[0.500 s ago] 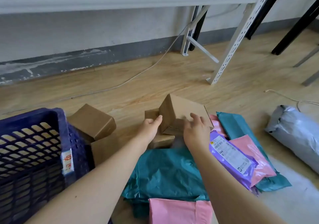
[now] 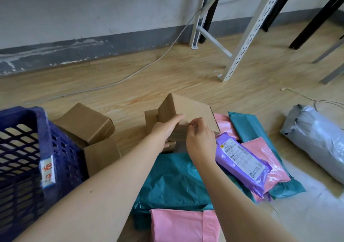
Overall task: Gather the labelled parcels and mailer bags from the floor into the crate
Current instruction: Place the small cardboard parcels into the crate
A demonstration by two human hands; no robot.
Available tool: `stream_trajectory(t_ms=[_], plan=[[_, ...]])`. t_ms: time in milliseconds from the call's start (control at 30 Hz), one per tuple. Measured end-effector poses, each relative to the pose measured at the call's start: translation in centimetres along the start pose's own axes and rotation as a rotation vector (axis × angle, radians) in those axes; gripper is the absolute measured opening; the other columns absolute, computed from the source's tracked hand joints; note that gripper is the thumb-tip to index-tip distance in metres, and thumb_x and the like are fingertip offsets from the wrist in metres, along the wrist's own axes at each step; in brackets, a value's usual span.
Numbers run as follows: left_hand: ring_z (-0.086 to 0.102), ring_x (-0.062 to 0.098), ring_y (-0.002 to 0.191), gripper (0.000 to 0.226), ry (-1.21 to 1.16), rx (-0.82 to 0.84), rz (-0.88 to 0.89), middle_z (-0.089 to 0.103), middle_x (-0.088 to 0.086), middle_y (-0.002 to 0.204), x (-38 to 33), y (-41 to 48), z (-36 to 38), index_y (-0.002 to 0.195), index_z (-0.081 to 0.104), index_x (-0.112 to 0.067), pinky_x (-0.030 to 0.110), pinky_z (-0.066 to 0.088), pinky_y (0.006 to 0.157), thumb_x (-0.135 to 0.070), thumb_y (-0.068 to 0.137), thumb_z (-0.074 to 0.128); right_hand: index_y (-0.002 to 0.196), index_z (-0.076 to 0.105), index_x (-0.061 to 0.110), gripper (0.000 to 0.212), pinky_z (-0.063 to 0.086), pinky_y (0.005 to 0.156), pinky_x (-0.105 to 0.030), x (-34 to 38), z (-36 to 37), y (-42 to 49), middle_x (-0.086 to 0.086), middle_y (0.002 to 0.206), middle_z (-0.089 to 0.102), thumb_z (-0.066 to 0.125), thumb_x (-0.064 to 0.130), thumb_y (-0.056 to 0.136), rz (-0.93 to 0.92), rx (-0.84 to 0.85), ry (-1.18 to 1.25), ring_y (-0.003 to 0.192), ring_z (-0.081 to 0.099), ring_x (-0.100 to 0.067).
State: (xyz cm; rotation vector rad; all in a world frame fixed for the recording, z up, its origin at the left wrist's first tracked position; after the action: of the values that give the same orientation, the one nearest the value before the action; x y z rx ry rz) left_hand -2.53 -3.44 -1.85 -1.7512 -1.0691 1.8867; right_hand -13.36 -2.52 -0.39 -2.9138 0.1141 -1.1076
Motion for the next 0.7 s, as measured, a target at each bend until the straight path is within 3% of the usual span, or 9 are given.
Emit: stream_trajectory(t_ms=[167, 300, 467, 633, 700], plan=[[0.049, 0.022, 0.103, 0.086, 0.016, -0.086, 0.027, 0.049, 0.002, 0.115, -0.1, -2.2, -1.1, 0.131, 0.046, -0.015, 0.035, 0.048, 0.092, -0.066, 0.064, 0.064, 0.114, 0.053, 0.016, 0.034, 0.038, 0.088, -0.037, 1.6, -1.2, -1.6, -0.003, 0.116, 0.059, 0.039, 0.002, 0.087, -0.112, 0.025, -0.106, 0.105, 0.048, -0.026], [0.051, 0.022, 0.106, 0.078, 0.003, -0.084, 0.044, 0.052, 0.002, 0.116, -0.8, -5.6, -2.7, 0.126, 0.049, -0.018, 0.035, 0.050, 0.093, -0.067, 0.067, 0.061, 0.123, 0.048, 0.019, 0.056, 0.035, 0.093, -0.033, 3.3, -3.1, -3.5, 0.000, 0.126, 0.053, 0.045, -0.005, 0.072, -0.228, 0.028, -0.193, 0.113, 0.045, -0.024], [0.057, 0.022, 0.102, 0.071, -0.048, -0.070, 0.044, 0.058, 0.003, 0.115, -1.4, -10.9, -5.6, 0.117, 0.056, -0.020, 0.033, 0.054, 0.088, -0.069, 0.066, 0.061, 0.143, 0.034, 0.023, 0.080, 0.028, 0.106, -0.039, 5.6, -5.1, -6.9, -0.006, 0.142, 0.038, 0.054, 0.000, 0.069, -0.460, 0.017, -0.373, 0.129, 0.036, -0.030], [0.062, 0.024, 0.100, 0.088, -0.091, -0.080, 0.059, 0.059, 0.004, 0.119, -1.4, -16.6, -8.7, 0.114, 0.060, -0.023, 0.034, 0.057, 0.079, -0.077, 0.046, 0.060, 0.149, 0.020, 0.026, 0.091, 0.023, 0.112, -0.046, 8.6, -6.9, -10.3, -0.009, 0.148, 0.029, 0.060, 0.008, 0.070, -0.571, 0.023, -0.494, 0.139, 0.024, -0.031], [0.062, 0.026, 0.100, 0.077, -0.140, -0.087, 0.080, 0.056, 0.003, 0.112, -1.0, -19.2, -10.1, 0.112, 0.057, -0.022, 0.037, 0.057, 0.084, -0.075, 0.055, 0.060, 0.148, 0.018, 0.027, 0.097, 0.024, 0.111, -0.049, 9.9, -7.8, -12.0, -0.012, 0.147, 0.033, 0.065, 0.006, 0.066, -0.645, -0.008, -0.525, 0.138, 0.027, -0.032]])
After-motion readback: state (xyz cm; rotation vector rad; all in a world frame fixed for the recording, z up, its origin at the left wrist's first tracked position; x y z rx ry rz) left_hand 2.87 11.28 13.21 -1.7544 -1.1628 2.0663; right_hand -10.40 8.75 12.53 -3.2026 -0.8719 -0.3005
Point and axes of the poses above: each hand's wrist, its own y-axis towards the middle knuckle, its own z-axis out of the palm, x = y × z, the point moved 1 cm from there along y, towards the middle knuckle
